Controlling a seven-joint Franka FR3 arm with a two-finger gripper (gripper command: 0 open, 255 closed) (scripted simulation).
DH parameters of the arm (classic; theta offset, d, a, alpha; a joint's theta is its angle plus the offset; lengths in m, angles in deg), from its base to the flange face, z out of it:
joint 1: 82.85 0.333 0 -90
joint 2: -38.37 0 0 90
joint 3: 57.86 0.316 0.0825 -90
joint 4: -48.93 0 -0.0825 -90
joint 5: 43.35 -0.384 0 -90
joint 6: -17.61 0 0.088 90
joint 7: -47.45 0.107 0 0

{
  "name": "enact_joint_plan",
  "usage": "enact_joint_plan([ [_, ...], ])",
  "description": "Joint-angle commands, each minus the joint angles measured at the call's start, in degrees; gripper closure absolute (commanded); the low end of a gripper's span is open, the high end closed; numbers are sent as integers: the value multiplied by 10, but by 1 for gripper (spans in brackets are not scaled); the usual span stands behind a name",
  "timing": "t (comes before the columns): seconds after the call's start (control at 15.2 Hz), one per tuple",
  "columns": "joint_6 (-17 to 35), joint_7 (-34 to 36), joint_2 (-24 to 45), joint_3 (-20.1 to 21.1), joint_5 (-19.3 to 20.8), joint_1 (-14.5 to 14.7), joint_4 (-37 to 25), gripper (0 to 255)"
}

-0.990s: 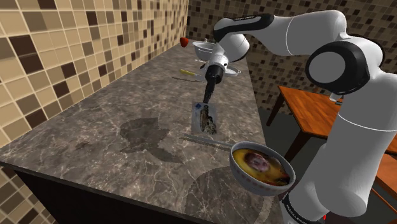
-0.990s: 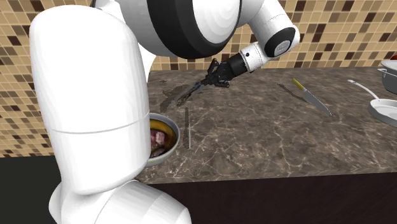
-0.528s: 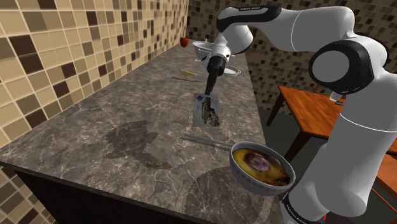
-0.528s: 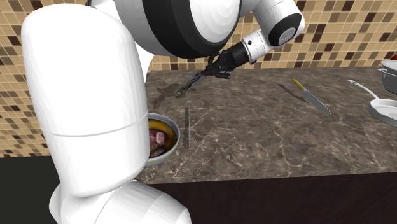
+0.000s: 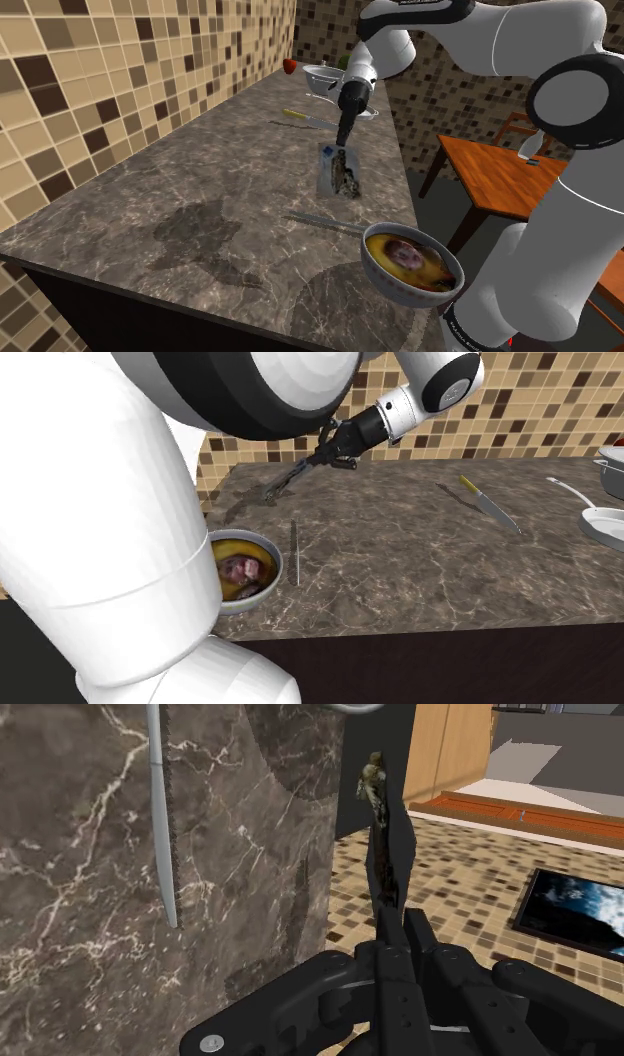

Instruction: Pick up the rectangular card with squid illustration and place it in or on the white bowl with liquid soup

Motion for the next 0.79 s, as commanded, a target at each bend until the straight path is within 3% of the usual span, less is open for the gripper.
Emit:
enact_joint_plan([
  [0.0, 10, 2, -49, 0, 18, 3, 51, 255],
  [0.33, 28, 19, -172, 9, 53, -1, 167, 255],
  [0.73, 23, 52, -318, 25, 83, -26, 283, 255],
])
